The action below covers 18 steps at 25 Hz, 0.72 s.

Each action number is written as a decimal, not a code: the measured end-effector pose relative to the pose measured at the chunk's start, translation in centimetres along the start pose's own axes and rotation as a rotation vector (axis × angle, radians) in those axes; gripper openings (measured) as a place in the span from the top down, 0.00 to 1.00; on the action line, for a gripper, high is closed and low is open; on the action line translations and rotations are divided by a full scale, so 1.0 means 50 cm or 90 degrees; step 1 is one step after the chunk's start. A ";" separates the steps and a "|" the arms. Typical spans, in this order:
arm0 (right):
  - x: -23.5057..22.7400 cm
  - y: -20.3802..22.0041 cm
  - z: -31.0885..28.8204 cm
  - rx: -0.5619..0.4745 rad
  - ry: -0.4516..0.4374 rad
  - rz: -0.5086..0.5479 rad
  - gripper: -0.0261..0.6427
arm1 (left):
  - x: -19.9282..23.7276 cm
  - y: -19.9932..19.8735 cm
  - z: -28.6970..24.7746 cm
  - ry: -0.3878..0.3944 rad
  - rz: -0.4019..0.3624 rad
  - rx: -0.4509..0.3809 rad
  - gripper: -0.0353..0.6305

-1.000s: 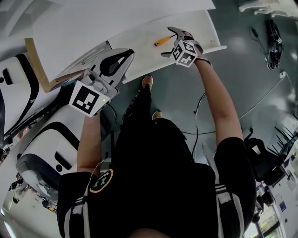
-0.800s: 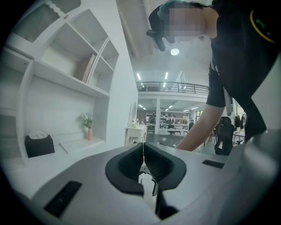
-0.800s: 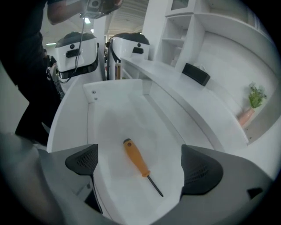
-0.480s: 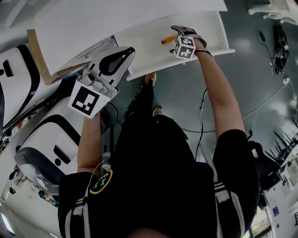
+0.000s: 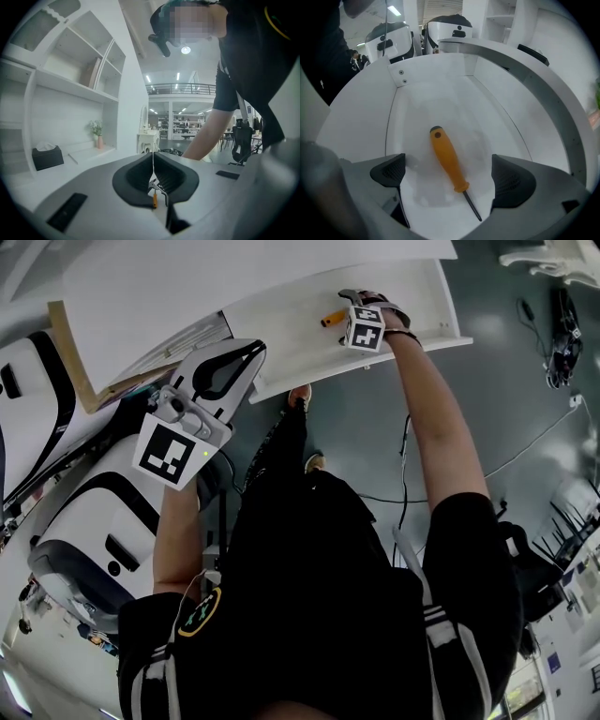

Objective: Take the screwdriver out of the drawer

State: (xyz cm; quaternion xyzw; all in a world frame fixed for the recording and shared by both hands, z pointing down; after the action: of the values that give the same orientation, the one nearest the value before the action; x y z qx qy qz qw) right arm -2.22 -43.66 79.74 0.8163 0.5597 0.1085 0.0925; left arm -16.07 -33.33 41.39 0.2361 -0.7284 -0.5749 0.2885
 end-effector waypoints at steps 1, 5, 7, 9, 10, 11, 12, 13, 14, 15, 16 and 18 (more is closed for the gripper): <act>0.001 0.003 0.000 0.001 -0.006 -0.001 0.08 | -0.002 0.000 -0.001 0.001 -0.001 0.000 0.91; 0.005 -0.009 0.001 -0.004 -0.035 -0.012 0.13 | -0.004 0.007 0.000 0.005 0.002 0.003 0.91; 0.005 -0.017 0.002 -0.008 -0.042 -0.013 0.13 | -0.006 0.009 0.000 0.005 0.006 0.003 0.91; 0.006 -0.018 0.001 -0.009 -0.049 -0.013 0.14 | -0.009 0.009 -0.001 0.007 0.005 0.002 0.91; 0.006 -0.018 0.001 -0.009 -0.053 -0.013 0.14 | -0.009 0.009 -0.001 0.007 0.004 0.003 0.91; 0.005 -0.018 0.001 -0.009 -0.055 -0.013 0.14 | -0.010 0.009 -0.002 0.008 0.004 0.004 0.91; 0.004 -0.017 0.001 -0.010 -0.056 -0.014 0.14 | -0.009 0.010 -0.002 0.008 0.004 0.005 0.91; 0.003 -0.017 0.002 -0.010 -0.057 -0.013 0.14 | -0.009 0.011 -0.001 0.007 0.005 0.006 0.91; 0.002 -0.018 0.002 -0.011 -0.058 -0.013 0.15 | -0.009 0.012 -0.001 0.006 0.005 0.007 0.91; 0.002 -0.019 0.003 -0.012 -0.059 -0.011 0.16 | -0.009 0.013 0.000 0.006 0.005 0.008 0.91; 0.001 -0.019 0.004 -0.012 -0.059 -0.010 0.17 | -0.009 0.013 0.000 0.006 0.005 0.008 0.91; 0.001 -0.020 0.007 -0.011 -0.060 -0.006 0.23 | -0.010 0.012 -0.001 0.007 0.005 0.007 0.91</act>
State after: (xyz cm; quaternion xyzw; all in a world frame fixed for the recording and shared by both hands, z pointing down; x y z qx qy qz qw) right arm -2.98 -43.29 79.13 0.8171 0.5575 0.0744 0.1264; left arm -15.67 -32.88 41.90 0.2385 -0.7309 -0.5682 0.2933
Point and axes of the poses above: the fingertips, and each gripper's own axes: z backward along the fingers, x to its left, y out of its underside, the point moved 2 cm from there along z, backward along the fingers, and after that the axes turned 5 degrees about z, right-handed, at the moved point
